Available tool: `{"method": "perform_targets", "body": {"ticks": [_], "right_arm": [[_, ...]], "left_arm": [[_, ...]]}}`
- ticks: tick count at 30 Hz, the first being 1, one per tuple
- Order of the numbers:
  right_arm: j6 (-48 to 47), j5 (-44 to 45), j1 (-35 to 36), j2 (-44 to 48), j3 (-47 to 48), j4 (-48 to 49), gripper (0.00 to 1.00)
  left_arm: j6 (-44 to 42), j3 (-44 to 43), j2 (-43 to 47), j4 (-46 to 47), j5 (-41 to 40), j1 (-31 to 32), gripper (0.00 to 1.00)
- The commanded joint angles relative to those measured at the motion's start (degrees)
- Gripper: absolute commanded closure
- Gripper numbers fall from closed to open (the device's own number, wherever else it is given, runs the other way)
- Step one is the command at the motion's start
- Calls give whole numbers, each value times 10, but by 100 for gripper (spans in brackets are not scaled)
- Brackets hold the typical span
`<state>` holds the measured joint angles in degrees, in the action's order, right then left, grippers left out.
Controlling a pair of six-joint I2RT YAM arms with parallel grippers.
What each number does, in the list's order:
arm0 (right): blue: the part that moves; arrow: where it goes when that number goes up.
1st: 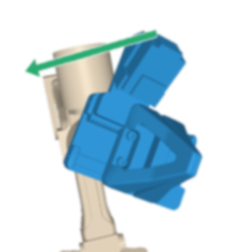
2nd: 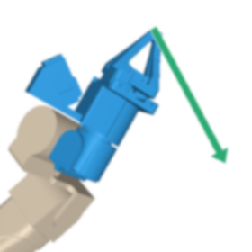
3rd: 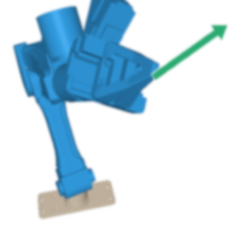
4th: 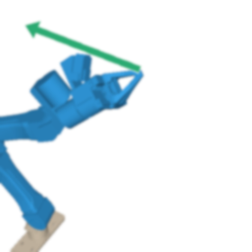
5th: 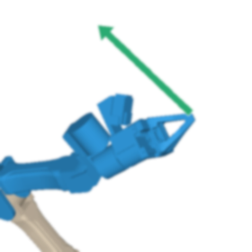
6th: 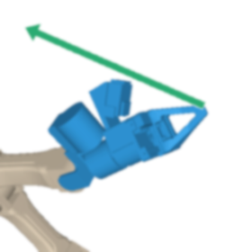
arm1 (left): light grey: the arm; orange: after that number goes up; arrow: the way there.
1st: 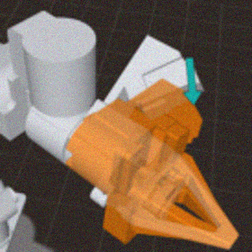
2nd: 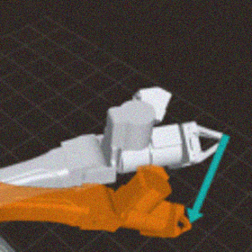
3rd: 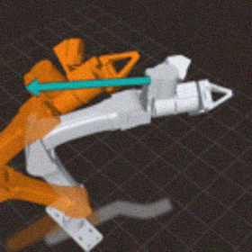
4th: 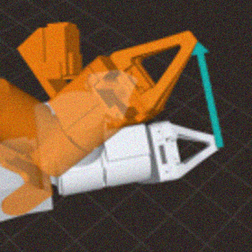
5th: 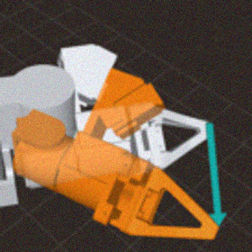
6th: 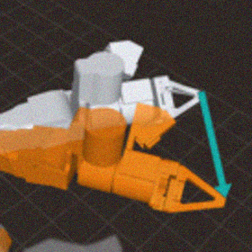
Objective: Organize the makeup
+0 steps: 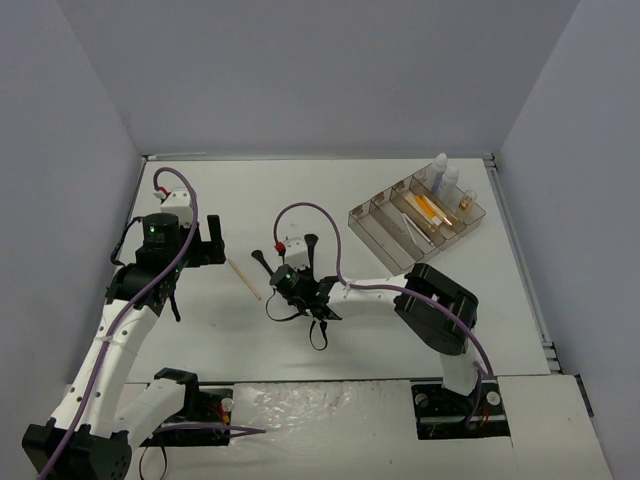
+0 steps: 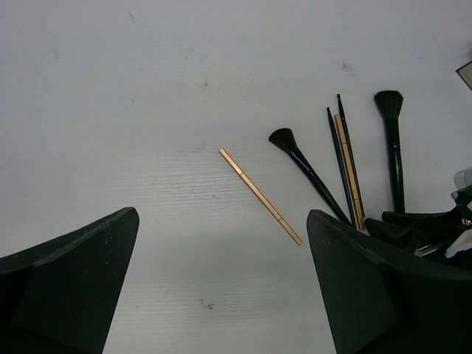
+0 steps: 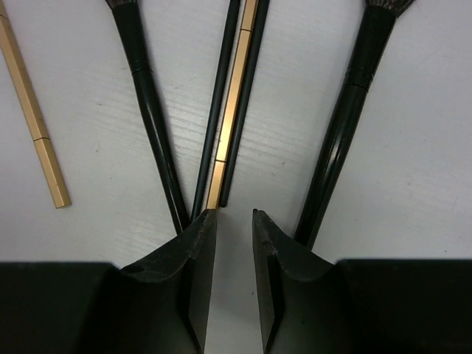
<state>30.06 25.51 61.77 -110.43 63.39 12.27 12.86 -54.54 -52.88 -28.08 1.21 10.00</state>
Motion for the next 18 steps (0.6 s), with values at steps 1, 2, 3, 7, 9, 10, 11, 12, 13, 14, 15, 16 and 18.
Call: {"method": "perform_targets", "body": {"ticks": [1,2,3,7,9,10,11,12,13,14,15,16,18], "right_arm": [[24,8,8,14,33,19,77],[25,8,9,11,35,19,77],[27,8,9,8,36,19,77],[35,8,9,-6,36,19,77],[37,8,9,-15,35,19,77],[39,8,9,-20,34,19,77],[41,10,9,-21,33,20,77],[43,10,10,-26,29,20,77],[45,12,9,-28,27,19,78],[47,14,8,-29,25,19,78],[48,16,8,-29,22,20,78],[48,20,8,-28,20,19,79],[52,25,7,-25,11,18,84]], "left_arm": [[7,-15,-3,24,-2,-3,3],[7,-15,-3,23,-2,-3,3],[7,-15,-3,23,-2,-3,3],[7,-16,-3,23,-2,-3,3],[7,-16,-3,23,-2,-3,3],[7,-16,-3,23,-2,-3,3],[7,-16,-3,23,-2,-3,3],[7,-15,-2,23,-2,-3,3],[7,-15,-2,23,-2,-3,3],[7,-15,-2,23,-2,-3,3],[7,-15,-3,23,-2,-3,3],[7,-15,-3,23,-2,-3,3],[7,-16,-3,23,-2,-3,3]]}}
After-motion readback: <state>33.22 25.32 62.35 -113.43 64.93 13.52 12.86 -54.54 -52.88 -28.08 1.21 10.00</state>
